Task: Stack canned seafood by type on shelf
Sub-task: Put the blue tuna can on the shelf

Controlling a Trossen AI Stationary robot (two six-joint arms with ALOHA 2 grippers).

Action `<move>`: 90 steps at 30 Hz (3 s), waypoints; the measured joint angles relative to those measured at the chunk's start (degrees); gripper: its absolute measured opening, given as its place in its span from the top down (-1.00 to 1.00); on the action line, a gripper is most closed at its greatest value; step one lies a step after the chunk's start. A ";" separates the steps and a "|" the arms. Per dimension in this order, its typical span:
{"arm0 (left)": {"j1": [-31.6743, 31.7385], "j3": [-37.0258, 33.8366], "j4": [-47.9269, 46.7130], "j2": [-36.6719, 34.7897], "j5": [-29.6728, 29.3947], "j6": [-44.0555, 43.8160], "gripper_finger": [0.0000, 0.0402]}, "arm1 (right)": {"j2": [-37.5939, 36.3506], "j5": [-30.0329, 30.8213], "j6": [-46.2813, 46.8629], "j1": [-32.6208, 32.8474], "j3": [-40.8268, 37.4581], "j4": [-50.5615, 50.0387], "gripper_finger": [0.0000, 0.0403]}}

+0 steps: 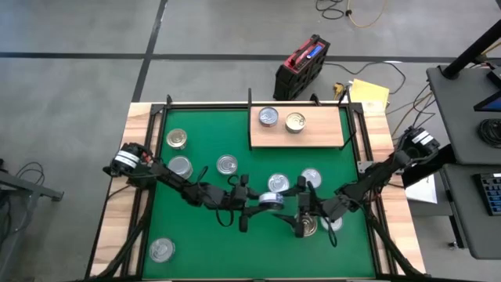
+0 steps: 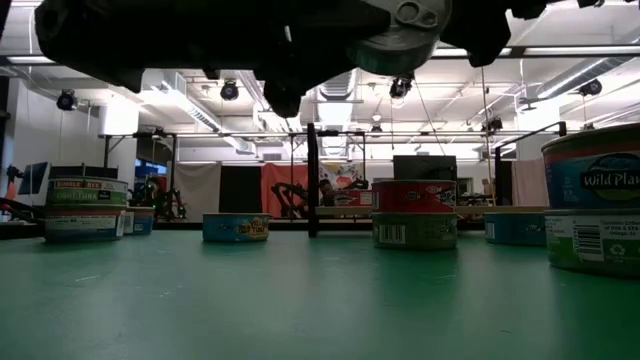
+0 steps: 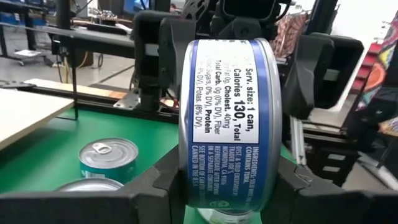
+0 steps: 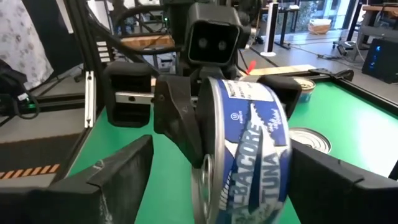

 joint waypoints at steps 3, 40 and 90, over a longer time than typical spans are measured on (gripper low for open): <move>-0.01 -1.86 3.44 -0.01 0.03 -1.49 0.40 | -0.47 0.02 -0.07 0.00 0.00 -0.26 -0.57; -1.89 -13.24 20.49 -0.15 -0.41 -29.44 0.40 | -2.67 -5.07 -16.52 1.92 0.00 -4.04 -0.21; -2.02 -8.83 18.65 5.70 -0.43 -28.54 0.40 | -2.63 -5.05 -14.87 1.90 -0.02 -8.51 -0.21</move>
